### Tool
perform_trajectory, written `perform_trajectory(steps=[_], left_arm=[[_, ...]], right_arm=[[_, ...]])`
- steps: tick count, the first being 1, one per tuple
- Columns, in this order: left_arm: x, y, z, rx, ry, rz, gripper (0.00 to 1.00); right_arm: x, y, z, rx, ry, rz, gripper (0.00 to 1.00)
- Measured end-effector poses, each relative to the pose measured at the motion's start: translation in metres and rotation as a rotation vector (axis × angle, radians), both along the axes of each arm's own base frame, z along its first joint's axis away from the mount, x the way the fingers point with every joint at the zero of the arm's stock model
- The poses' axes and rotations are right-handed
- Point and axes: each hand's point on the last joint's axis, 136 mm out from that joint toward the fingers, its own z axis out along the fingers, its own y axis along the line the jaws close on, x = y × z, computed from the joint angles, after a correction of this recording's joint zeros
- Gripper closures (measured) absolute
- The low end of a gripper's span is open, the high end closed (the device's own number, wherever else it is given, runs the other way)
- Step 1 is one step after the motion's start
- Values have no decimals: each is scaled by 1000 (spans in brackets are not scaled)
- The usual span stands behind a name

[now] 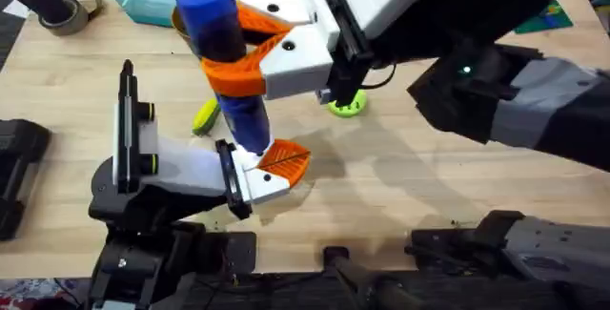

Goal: Pick up the gripper from the table and insert it into the empty holder that is missing its gripper. Then pick up a screw, insert it into the mounting hole, and use the screwdriver to tighten it. Finally, clean up the table by picking up the vegetable and placing it into the bucket.

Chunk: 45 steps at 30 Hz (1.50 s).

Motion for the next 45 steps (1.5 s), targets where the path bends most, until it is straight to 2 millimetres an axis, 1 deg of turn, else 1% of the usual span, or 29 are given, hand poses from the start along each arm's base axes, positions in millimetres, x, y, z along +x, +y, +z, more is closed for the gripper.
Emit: perform_trajectory(steps=[33, 38, 41, 45], left_arm=[[0, 0, 0, 0, 0, 0, 986], [0, 0, 0, 0, 0, 0, 986], [0, 0, 0, 0, 0, 0, 986], [0, 0, 0, 0, 0, 0, 986]], right_arm=[[-1, 1, 0, 4, -2, 0, 958], [-3, -2, 11, 52, -50, -9, 959], [2, -3, 17, 39, -37, -13, 957], [15, -5, 40, 31, -48, -34, 959]])
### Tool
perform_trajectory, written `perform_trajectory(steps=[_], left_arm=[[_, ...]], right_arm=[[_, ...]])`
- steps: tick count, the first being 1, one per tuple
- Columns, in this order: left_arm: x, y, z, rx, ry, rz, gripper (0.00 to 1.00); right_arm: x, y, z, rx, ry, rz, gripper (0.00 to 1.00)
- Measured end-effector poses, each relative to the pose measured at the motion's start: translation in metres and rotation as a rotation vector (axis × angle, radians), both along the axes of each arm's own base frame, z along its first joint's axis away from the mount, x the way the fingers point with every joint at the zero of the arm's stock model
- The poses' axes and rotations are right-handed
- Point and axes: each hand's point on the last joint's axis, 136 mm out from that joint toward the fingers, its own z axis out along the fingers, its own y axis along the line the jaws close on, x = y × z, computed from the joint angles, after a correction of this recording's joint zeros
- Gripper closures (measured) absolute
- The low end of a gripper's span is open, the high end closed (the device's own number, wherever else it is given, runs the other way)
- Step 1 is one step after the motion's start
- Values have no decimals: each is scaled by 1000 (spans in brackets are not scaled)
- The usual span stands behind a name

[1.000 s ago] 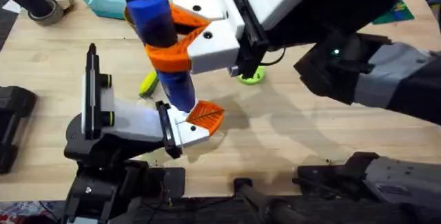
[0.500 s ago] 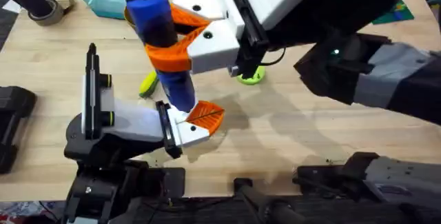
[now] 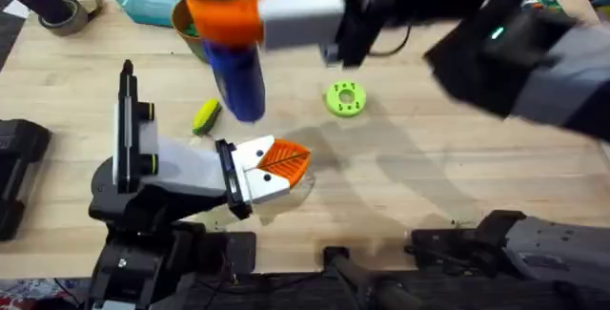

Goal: Pick up the gripper from the table and insert it into the empty holder that is missing its gripper. Then pick up a screw, insert it into the mounting hole, and use the screwdriver to tighten it. Finally, clean up the table by picking up the vegetable and placing it into the bucket.

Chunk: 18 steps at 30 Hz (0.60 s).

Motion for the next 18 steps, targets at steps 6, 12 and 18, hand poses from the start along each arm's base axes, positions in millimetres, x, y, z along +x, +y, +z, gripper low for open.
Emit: perform_trajectory(steps=[6, 12, 18], left_arm=[[0, 0, 0, 0, 0, 0, 986], [0, 0, 0, 0, 0, 0, 986], [0, 0, 0, 0, 0, 0, 986]], right_arm=[[22, -4, 11, -132, 49, -59, 958], [59, -26, -20, -454, 112, -334, 958], [94, -73, -6, -671, -160, -660, 958]])
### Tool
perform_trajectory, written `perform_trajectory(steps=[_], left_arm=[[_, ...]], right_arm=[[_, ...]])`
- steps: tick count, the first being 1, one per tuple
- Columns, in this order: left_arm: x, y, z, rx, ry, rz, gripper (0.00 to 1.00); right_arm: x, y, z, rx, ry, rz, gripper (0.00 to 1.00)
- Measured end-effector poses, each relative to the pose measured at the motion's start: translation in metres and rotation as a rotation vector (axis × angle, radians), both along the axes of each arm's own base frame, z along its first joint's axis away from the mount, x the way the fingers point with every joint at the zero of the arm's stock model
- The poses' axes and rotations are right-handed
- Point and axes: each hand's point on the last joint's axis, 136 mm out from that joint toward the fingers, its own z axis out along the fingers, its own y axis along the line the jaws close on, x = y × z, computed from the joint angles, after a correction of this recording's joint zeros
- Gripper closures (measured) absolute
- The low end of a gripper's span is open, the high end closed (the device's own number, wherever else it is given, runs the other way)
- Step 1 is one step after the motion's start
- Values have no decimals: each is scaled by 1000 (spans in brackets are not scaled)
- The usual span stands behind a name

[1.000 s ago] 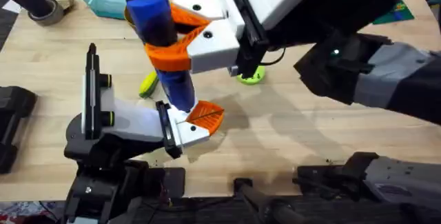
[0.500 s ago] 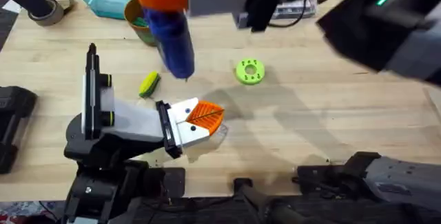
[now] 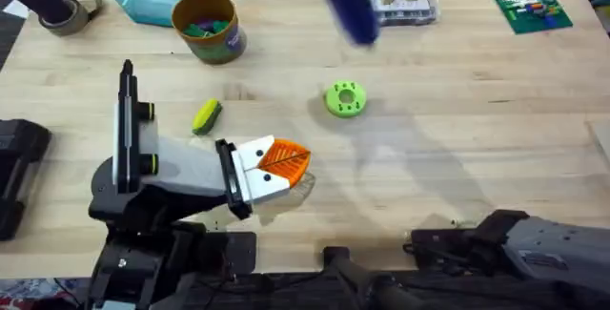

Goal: Pick up the gripper from the table and insert it into the empty holder that is missing its gripper. Then pick up a screw, insert it into the mounting hole, and use the screwdriver to tighten it. Finally, clean up the table by picking up the vegetable and placing it into the bucket.

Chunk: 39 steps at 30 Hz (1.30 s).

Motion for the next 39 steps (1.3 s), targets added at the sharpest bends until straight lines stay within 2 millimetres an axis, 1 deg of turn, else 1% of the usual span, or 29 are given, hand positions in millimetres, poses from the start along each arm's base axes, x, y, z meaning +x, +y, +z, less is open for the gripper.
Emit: perform_trajectory(steps=[2, 3, 5, 8, 11, 14, 18, 22, 28, 31, 33, 36, 39], left_arm=[[0, 0, 0, 0, 0, 0, 986], [0, 0, 0, 0, 0, 0, 986], [0, 0, 0, 0, 0, 0, 986], [0, 0, 0, 0, 0, 0, 986], [0, 0, 0, 0, 0, 0, 986], [0, 0, 0, 0, 0, 0, 986], [0, 0, 0, 0, 0, 0, 986], [0, 0, 0, 0, 0, 0, 986], [0, 0, 0, 0, 0, 0, 986], [0, 0, 0, 0, 0, 0, 986], [0, 0, 0, 0, 0, 0, 986], [0, 0, 0, 0, 0, 0, 986], [0, 0, 0, 0, 0, 0, 986]], right_arm=[[14, -16, -1, -76, -63, -79, 959], [20, -26, -6, -118, -76, -120, 959], [29, -43, -20, -204, -69, -185, 958], [36, -67, -46, -320, -12, -250, 958], [46, -79, -68, -395, 39, -281, 959], [63, -83, -90, -443, 76, -298, 958], [76, -96, -127, -564, 137, -271, 959], [91, -120, -160, -722, 142, -255, 960], [110, -165, -208, -904, 103, -277, 963], [113, -185, -238, -970, 87, -263, 964], [110, -193, -257, -1014, 84, -232, 965], [106, -196, -281, -1046, 76, -192, 965], [100, -197, -295, -1065, 81, -162, 965]])
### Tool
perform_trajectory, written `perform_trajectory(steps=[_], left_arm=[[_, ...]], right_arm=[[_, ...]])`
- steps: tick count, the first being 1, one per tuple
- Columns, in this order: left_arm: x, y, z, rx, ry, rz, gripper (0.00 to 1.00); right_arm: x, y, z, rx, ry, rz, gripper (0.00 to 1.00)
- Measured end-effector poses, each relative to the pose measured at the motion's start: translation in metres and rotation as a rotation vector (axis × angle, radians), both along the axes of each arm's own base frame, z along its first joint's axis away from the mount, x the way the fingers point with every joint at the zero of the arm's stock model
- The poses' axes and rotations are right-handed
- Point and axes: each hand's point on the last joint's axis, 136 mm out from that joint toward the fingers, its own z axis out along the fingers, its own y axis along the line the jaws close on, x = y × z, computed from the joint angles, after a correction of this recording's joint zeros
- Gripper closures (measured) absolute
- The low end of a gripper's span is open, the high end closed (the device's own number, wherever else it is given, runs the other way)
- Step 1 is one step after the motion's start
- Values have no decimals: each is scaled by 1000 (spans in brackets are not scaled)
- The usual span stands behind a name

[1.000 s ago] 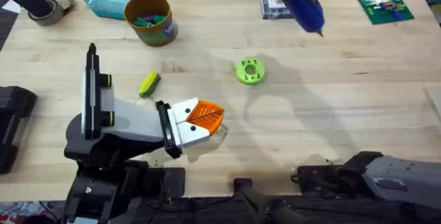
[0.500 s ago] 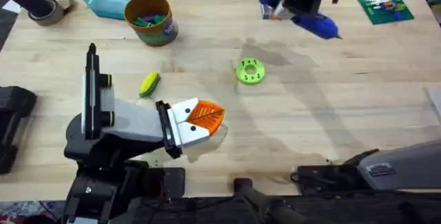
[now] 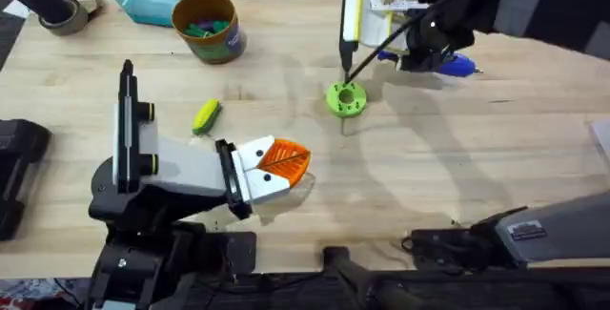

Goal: Pick up the gripper from the table and insert it into the empty holder that is missing its gripper. Then pick up a screw, insert it into the mounting hole, and use the screwdriver to tighten it. Finally, clean up the table by picking up the vegetable and placing it into the bucket.

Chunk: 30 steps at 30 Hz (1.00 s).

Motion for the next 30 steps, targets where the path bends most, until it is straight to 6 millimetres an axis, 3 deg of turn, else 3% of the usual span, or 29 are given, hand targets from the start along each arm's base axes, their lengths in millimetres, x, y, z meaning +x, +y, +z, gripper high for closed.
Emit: perform_trajectory(steps=[8, 15, 30], left_arm=[[0, 0, 0, 0, 0, 0, 986], [0, 0, 0, 0, 0, 0, 986], [0, 0, 0, 0, 0, 0, 986]], right_arm=[[-2, -4, -8, -15, 24, 10, 967], [-8, -6, -42, -44, 118, 13, 968], [-12, -7, -45, -49, 136, 14, 968]])
